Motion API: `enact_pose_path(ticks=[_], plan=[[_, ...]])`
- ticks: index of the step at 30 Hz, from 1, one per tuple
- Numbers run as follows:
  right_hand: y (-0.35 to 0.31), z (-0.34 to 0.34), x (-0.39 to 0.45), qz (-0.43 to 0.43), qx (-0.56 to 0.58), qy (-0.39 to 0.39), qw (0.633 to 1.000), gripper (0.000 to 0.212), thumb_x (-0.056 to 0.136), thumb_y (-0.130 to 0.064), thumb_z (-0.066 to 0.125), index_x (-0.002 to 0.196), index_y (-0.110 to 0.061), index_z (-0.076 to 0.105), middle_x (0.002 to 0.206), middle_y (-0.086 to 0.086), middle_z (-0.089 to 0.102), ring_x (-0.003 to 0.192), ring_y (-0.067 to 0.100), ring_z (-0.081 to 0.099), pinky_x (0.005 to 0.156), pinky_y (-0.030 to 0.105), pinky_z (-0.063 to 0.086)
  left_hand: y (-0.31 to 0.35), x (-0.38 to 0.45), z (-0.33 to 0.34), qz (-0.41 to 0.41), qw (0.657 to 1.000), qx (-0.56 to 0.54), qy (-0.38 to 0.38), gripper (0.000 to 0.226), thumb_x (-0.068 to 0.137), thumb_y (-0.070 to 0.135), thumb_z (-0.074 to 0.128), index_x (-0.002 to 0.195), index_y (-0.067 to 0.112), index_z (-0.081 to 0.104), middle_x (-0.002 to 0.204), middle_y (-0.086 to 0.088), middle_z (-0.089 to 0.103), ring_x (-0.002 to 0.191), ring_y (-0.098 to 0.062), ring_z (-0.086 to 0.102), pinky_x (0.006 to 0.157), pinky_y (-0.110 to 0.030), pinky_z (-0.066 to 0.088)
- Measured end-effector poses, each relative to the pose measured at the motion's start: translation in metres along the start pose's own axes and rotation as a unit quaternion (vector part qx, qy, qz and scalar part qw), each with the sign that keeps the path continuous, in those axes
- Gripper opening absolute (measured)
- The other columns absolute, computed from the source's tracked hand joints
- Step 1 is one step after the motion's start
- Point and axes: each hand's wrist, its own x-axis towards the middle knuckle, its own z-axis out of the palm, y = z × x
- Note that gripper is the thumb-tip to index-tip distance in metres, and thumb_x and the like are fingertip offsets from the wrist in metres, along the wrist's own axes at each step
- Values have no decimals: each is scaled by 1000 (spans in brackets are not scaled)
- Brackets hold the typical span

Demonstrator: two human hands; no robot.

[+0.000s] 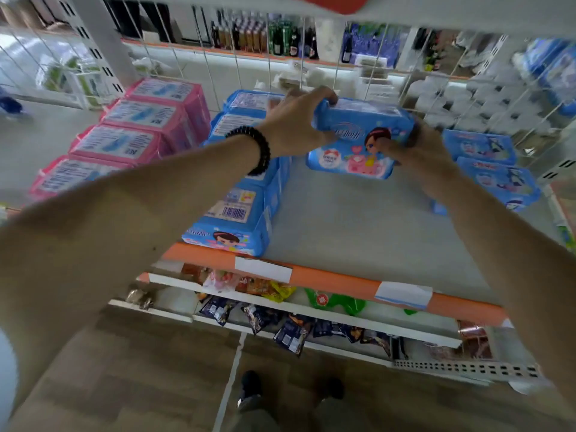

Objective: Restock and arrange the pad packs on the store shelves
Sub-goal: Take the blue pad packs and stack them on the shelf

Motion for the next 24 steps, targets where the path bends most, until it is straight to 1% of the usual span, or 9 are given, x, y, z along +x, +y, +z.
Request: enact_pose_path(ticks=[3, 5, 7, 11, 13, 15, 18, 21, 24], plan=[[-2, 7, 10, -9, -21, 7, 1000, 59, 76, -18, 84, 128, -10, 57, 109, -3, 71, 94, 2, 71, 79, 24, 57, -13, 13, -2, 7, 999, 35, -4, 52, 87, 40, 70, 131, 26, 46, 131, -8, 51, 133, -21, 33, 97, -38, 20], [-4, 11, 15, -19, -38, 11, 999, 71, 66, -34, 86, 128, -14, 58, 117, 1, 71, 108, 14, 69, 89, 34, 57, -19, 21, -2, 8, 999, 52, 2, 53, 85, 40, 72, 129, 26, 47, 129, -8, 50, 133, -21, 31, 104, -42, 20], [-6, 15, 19, -33, -55, 13, 998, 75, 64, -38, 85, 129, -13, 57, 121, 3, 70, 112, 17, 67, 94, 39, 56, -23, 28, -2, 7, 997, 76, 8, 55, 83, 42, 73, 128, 25, 47, 127, -10, 51, 135, -22, 30, 111, -48, 19], [-7, 25, 32, -50, -87, 24, 995, 77, 68, -34, 85, 133, -6, 53, 124, 6, 67, 108, 13, 66, 85, 22, 56, -32, 38, 0, 12, 991, 134, 1, 57, 82, 46, 73, 126, 20, 48, 119, -12, 54, 134, -26, 33, 111, -51, 20], [-5, 30, 37, -53, -89, 27, 994, 83, 65, -41, 84, 133, -6, 52, 125, 7, 66, 112, 15, 65, 88, 27, 57, -37, 43, 1, 16, 988, 152, 5, 57, 82, 47, 72, 126, 20, 48, 117, -10, 56, 133, -27, 35, 109, -51, 21], [-3, 36, 39, -44, -101, 23, 994, 77, 71, -32, 85, 134, -3, 51, 126, 7, 66, 115, 16, 65, 92, 32, 57, -42, 47, 2, 15, 985, 172, 8, 55, 82, 46, 72, 125, 20, 48, 117, -10, 58, 133, -27, 34, 108, -51, 21], [2, 43, 44, -41, -120, 35, 991, 63, 81, -8, 81, 134, 2, 49, 125, 4, 62, 112, 13, 62, 84, 17, 55, -48, 51, 5, 8, 981, 193, 13, 55, 82, 47, 72, 125, 20, 49, 120, -10, 58, 133, -28, 33, 107, -52, 22], [10, 44, 48, -43, -123, 37, 991, 66, 80, -5, 80, 136, 1, 46, 126, 5, 61, 108, 10, 63, 79, 12, 53, -51, 50, 10, 7, 982, 190, 20, 51, 83, 42, 71, 124, 20, 48, 122, -10, 57, 133, -28, 32, 108, -54, 22], [12, 44, 47, -37, -126, 27, 991, 70, 79, -9, 82, 137, -1, 45, 130, 7, 62, 111, 9, 64, 86, 22, 57, -52, 49, 17, -9, 986, 166, 29, 46, 84, 33, 71, 122, 20, 48, 123, -10, 53, 135, -29, 30, 110, -58, 22]])
